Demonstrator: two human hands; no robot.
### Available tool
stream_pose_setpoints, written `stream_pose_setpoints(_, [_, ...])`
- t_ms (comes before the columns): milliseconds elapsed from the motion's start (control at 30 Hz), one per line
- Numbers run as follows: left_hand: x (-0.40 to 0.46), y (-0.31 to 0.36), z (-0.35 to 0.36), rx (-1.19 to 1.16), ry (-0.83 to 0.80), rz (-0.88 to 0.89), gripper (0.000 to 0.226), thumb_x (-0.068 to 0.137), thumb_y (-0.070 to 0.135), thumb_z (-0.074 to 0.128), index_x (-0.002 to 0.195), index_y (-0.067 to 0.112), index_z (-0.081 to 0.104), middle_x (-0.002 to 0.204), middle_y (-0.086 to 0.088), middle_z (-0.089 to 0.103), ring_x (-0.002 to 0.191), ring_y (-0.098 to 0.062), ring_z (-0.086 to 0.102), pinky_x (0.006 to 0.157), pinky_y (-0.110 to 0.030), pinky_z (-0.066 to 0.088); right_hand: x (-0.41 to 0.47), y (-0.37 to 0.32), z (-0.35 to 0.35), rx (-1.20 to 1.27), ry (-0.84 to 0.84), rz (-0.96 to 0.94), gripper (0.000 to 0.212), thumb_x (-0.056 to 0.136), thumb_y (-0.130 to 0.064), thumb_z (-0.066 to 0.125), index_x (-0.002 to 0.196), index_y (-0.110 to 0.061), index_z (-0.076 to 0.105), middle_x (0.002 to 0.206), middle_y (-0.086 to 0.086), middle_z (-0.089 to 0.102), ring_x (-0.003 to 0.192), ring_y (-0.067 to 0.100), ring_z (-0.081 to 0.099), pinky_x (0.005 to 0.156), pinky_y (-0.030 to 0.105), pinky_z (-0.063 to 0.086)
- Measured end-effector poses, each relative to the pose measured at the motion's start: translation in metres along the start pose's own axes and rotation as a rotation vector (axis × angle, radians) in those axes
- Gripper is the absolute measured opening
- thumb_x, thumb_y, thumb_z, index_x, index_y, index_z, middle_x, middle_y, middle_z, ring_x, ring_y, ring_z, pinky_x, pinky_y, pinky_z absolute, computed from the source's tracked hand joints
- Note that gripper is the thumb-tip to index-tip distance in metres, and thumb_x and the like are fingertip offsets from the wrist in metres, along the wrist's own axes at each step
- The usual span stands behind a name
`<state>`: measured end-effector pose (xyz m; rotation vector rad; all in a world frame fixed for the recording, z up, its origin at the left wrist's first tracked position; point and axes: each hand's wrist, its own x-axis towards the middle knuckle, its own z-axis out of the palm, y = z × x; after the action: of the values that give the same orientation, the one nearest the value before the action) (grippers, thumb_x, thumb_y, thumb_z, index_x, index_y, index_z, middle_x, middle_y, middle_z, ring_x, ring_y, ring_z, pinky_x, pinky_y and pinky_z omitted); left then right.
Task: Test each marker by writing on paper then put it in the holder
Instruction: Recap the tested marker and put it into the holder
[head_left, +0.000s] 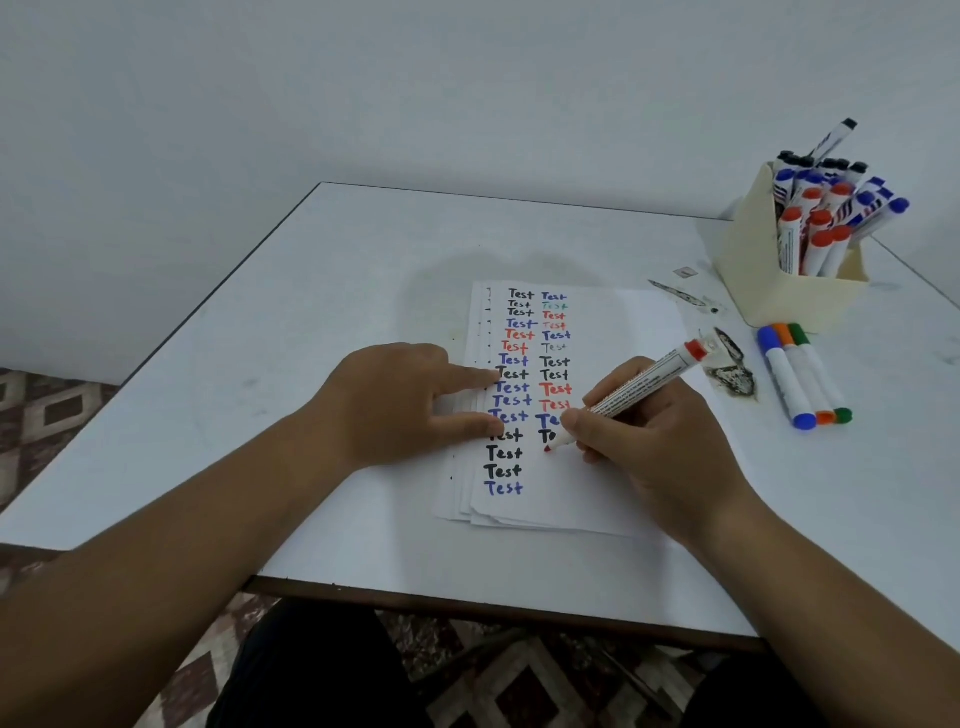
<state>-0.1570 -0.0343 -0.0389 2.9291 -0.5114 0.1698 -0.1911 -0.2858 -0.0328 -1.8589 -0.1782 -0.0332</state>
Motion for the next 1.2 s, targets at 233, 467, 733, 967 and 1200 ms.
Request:
stream_pose_setpoints(233, [0.0003, -0.0001, 0.0013, 0.008, -0.005, -0.015, 0.072, 0.069, 0.094, 0.028, 0.131, 0.064, 0.048, 0.076, 0.015, 0.046, 0.075, -0.005, 0.048, 0.065, -0.027, 0.034, 0.0001, -0.0015, -0.0010, 0.041, -0.036, 0.011, 0.016, 0.082, -0.013, 0.080, 0.081, -0.008, 0.065, 0.069, 0.012, 0.070, 0.065, 0.027, 0.068, 0.067, 0.036, 0.059])
stream_pose_setpoints(467, [0.0005, -0.0001, 0.0009, 0.004, 0.003, -0.020, 0.071, 0.070, 0.094, 0.028, 0.131, 0.064, 0.048, 0.076, 0.015, 0.046, 0.074, -0.004, 0.046, 0.063, -0.026, 0.031, -0.0003, 0.0008, -0.0001, -0.040, 0.017, -0.012, 0.016, 0.084, -0.018, 0.079, 0.082, -0.014, 0.064, 0.070, 0.006, 0.069, 0.064, 0.020, 0.067, 0.065, 0.034, 0.057])
stream_pose_setpoints(733, [0.0006, 0.0000, -0.0001, 0.001, -0.010, -0.026, 0.069, 0.071, 0.093, 0.031, 0.131, 0.064, 0.048, 0.078, 0.016, 0.047, 0.076, -0.004, 0.047, 0.062, -0.025, 0.030, -0.0036, 0.0017, -0.0007, -0.060, 0.009, -0.018, 0.017, 0.084, -0.019, 0.078, 0.079, -0.015, 0.063, 0.069, 0.006, 0.067, 0.068, 0.027, 0.064, 0.065, 0.038, 0.055])
stream_pose_setpoints(967, [0.0006, 0.0007, -0.0001, 0.001, -0.010, -0.035, 0.070, 0.069, 0.094, 0.029, 0.131, 0.065, 0.048, 0.076, 0.016, 0.046, 0.074, -0.004, 0.047, 0.063, -0.026, 0.031, -0.0034, 0.0037, -0.0004, -0.033, 0.027, -0.014, 0.020, 0.083, -0.015, 0.079, 0.076, -0.018, 0.061, 0.066, 0.005, 0.062, 0.064, 0.017, 0.057, 0.064, 0.037, 0.049])
stream_pose_setpoints(1200, [0.0011, -0.0004, 0.0006, 0.001, -0.006, -0.028, 0.074, 0.068, 0.098, 0.024, 0.131, 0.066, 0.046, 0.076, 0.018, 0.045, 0.074, -0.002, 0.045, 0.061, -0.019, 0.028, -0.0028, 0.0044, -0.0029, -0.032, 0.083, -0.011, 0.019, 0.083, -0.013, 0.077, 0.078, -0.014, 0.059, 0.069, 0.007, 0.063, 0.065, 0.020, 0.059, 0.061, 0.034, 0.050])
